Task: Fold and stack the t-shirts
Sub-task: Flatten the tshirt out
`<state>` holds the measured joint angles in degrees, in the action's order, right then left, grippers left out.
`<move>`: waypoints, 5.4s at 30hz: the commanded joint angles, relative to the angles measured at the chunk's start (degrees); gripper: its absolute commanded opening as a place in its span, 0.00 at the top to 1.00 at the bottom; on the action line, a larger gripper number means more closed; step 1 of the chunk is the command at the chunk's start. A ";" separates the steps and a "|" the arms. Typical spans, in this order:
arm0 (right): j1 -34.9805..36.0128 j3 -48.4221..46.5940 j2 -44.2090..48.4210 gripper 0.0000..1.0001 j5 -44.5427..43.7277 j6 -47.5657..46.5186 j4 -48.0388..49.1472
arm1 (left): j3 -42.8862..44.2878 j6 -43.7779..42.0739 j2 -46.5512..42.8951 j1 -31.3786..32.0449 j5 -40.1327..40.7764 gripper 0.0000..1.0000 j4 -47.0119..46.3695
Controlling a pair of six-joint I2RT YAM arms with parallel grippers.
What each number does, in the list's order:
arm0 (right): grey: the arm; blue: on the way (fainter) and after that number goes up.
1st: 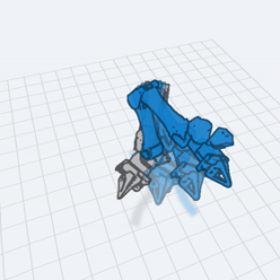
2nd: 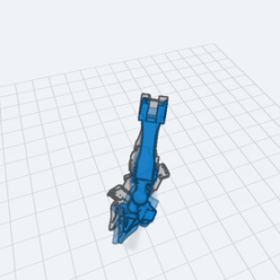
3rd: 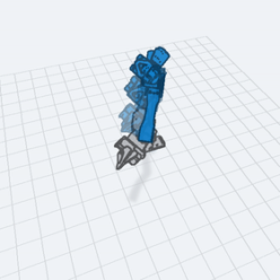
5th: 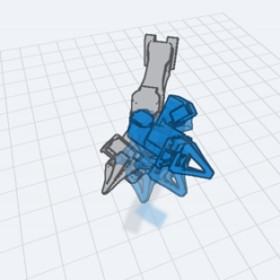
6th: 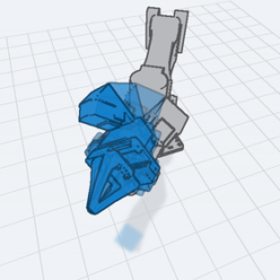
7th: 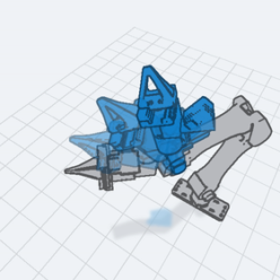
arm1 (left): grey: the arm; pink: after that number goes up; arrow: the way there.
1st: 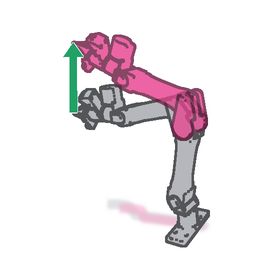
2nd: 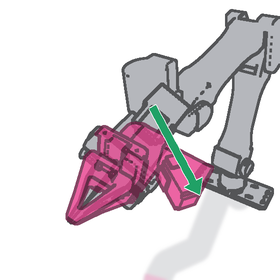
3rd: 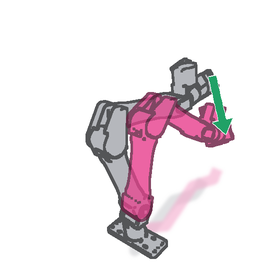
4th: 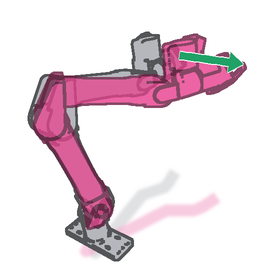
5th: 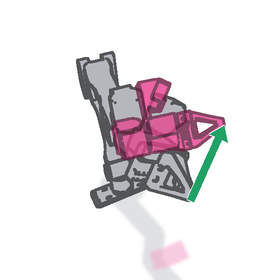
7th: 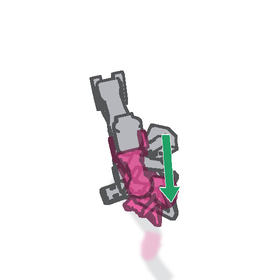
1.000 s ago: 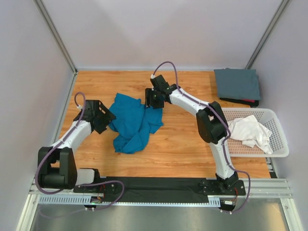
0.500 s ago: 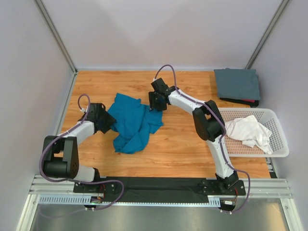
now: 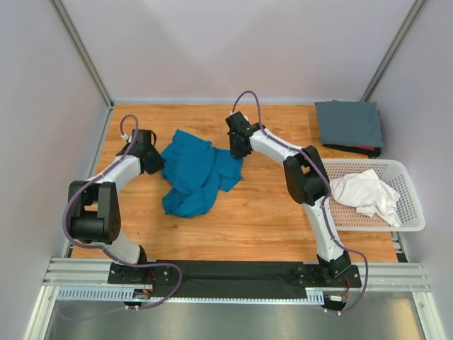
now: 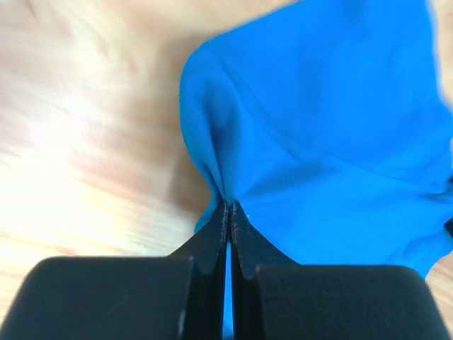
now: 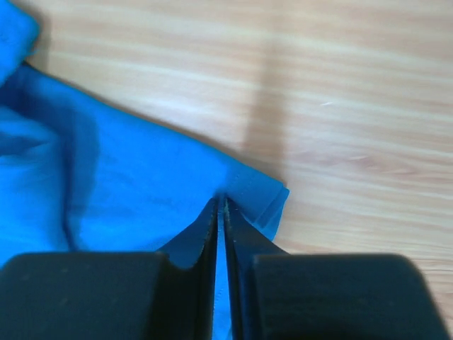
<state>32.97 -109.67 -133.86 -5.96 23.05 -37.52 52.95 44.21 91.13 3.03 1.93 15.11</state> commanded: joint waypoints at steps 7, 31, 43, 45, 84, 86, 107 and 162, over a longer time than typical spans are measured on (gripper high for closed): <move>-6.60 -0.11 -0.87 1.00 -5.99 -1.52 -4.58 | 17.88 -22.74 -5.61 -0.13 9.57 1.00 21.44; -16.36 -12.24 3.86 0.86 2.17 -0.38 -13.46 | 49.80 -30.85 11.10 -0.21 7.94 0.40 39.28; -12.49 20.50 28.64 0.75 10.61 15.08 2.60 | 23.44 -26.28 -5.97 9.70 -8.62 0.39 30.25; -12.32 23.87 31.72 0.75 12.19 15.10 4.46 | 21.85 -26.28 -5.97 11.12 -7.65 0.40 27.88; -13.81 35.92 36.30 0.77 8.77 8.76 6.49 | 23.34 -24.25 4.34 22.90 12.15 1.00 37.61; -14.51 36.28 36.74 0.77 8.51 9.99 6.93 | 23.43 -25.57 1.61 23.16 10.55 1.00 39.80; -11.97 39.62 32.80 0.27 15.36 26.61 24.60 | 10.96 -29.97 -26.88 28.69 -22.23 1.00 47.83; -6.34 59.98 61.26 1.00 7.35 22.04 -11.79 | 8.23 -29.44 -12.65 33.45 -13.09 1.00 38.75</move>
<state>26.48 -53.91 -76.12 -3.64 42.17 -44.86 61.71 16.75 80.03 36.56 -9.67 52.07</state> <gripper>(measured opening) 0.011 0.007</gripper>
